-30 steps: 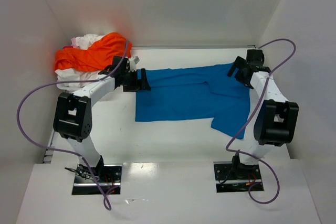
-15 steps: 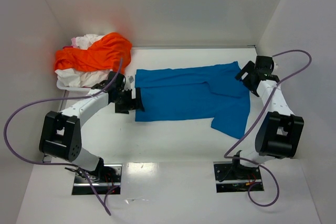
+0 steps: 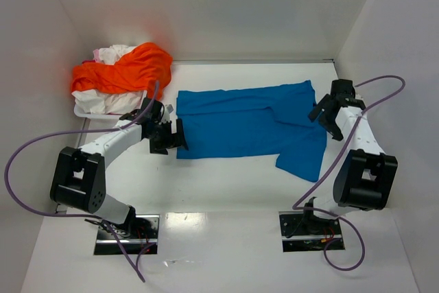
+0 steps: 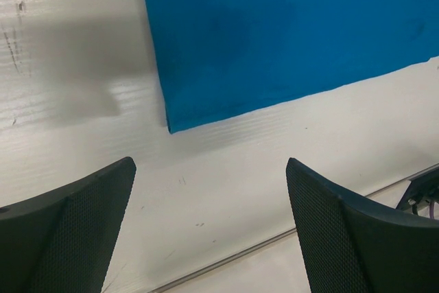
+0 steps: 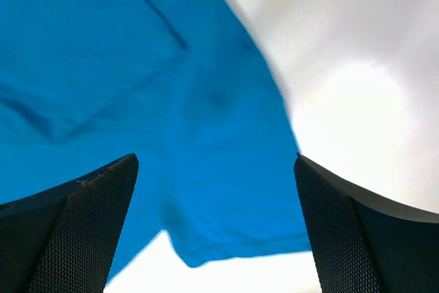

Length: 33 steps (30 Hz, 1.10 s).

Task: Fold and stack the t-shirts
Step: Fold the flattened tshirt in 1/3 of the way, then grap the side of the flattened tshirt closest away from the robot with both arms

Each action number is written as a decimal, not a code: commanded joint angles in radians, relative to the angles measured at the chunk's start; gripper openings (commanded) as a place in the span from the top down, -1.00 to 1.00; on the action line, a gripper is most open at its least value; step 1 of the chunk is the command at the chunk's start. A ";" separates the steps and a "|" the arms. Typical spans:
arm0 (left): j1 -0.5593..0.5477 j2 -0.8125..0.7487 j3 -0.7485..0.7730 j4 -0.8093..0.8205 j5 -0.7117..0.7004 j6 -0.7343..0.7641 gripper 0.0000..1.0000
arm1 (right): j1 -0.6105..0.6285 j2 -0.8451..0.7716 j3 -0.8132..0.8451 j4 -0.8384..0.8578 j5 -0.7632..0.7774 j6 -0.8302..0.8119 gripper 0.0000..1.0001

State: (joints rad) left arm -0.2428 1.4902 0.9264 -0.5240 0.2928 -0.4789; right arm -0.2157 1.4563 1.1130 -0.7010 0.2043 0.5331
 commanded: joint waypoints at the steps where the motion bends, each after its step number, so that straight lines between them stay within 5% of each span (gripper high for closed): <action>1: -0.004 -0.016 0.002 0.024 0.009 -0.013 -0.96 | 0.003 0.009 -0.008 -0.104 0.073 -0.041 -1.00; 18: 0.005 -0.025 0.011 0.042 0.019 0.025 -0.96 | -0.030 0.156 0.073 -0.246 0.011 -0.061 -1.00; 29: 0.014 -0.016 0.046 0.062 0.000 0.046 -0.98 | -0.039 0.004 0.044 -0.094 -0.164 -0.091 -1.00; 33: 0.014 -0.016 0.113 0.102 -0.063 0.046 -0.96 | -0.039 -0.025 0.076 0.007 -0.258 -0.091 -0.74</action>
State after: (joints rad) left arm -0.2359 1.4902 0.9691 -0.4873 0.2714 -0.4480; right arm -0.2470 1.4815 1.1572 -0.8124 0.0391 0.4492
